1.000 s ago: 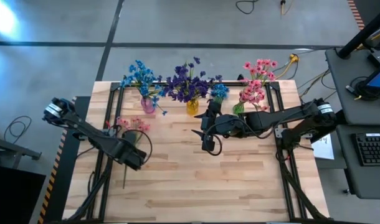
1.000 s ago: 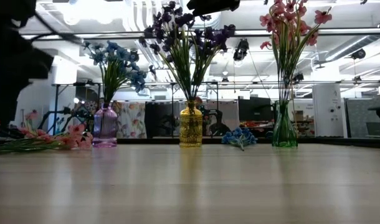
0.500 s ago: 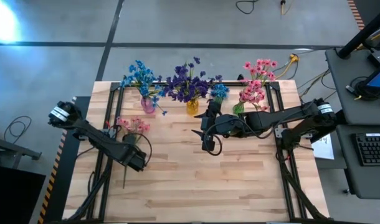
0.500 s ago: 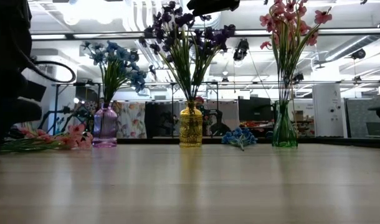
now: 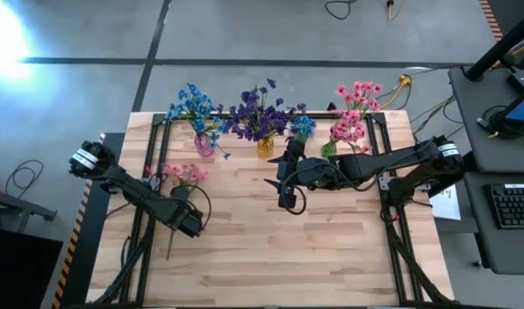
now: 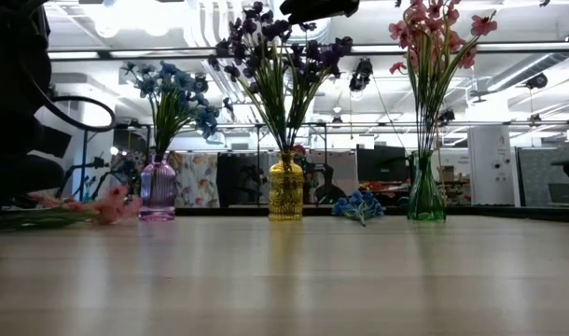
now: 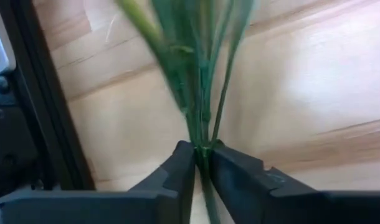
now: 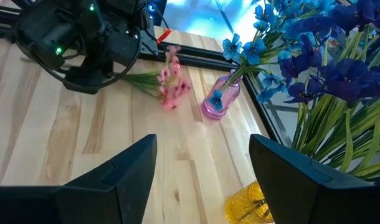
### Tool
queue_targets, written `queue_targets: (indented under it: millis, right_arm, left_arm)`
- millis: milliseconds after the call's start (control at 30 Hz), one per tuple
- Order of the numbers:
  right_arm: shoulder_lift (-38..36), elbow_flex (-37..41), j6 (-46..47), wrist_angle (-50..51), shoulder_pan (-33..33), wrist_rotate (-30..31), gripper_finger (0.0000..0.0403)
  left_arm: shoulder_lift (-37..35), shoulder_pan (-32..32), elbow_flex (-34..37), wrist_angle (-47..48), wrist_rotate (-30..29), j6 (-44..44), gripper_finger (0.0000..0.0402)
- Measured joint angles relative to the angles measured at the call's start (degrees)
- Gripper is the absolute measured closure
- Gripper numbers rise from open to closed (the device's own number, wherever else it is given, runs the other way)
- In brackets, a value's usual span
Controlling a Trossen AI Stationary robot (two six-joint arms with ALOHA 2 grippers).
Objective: Sort flowers into vase by color
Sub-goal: Put the pink flowers into the green vase
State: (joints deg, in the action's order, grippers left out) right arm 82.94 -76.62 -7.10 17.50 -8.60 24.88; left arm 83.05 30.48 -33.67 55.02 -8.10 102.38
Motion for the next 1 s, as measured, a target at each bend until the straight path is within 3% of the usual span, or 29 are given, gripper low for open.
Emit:
queue_targets:
  millis: [267, 567, 733, 1000]
  right_arm:
    - [-0.02, 0.00, -0.02, 0.00, 0.00, 0.00, 0.0156]
    - [-0.02, 0.00, -0.04, 0.09, 0.00, 0.00, 0.0156]
    - [-0.04, 0.00, -0.17, 0.17, 0.00, 0.00, 0.0156]
    - [-0.07, 0.00, -0.25, 0.22, 0.00, 0.00, 0.0156]
  left_arm:
    - [-0.02, 0.01, -2.15, -0.37, 0.02, -3.92, 0.0377]
    - [0.00, 0.09, -8.80, -3.01, -0.15, -16.75, 0.0382]
    - [0.00, 0.09, -9.81, -2.75, -0.16, -17.91, 0.0347]
    - [0.00, 0.09, -9.72, -3.18, 0.54, -19.46, 0.0248]
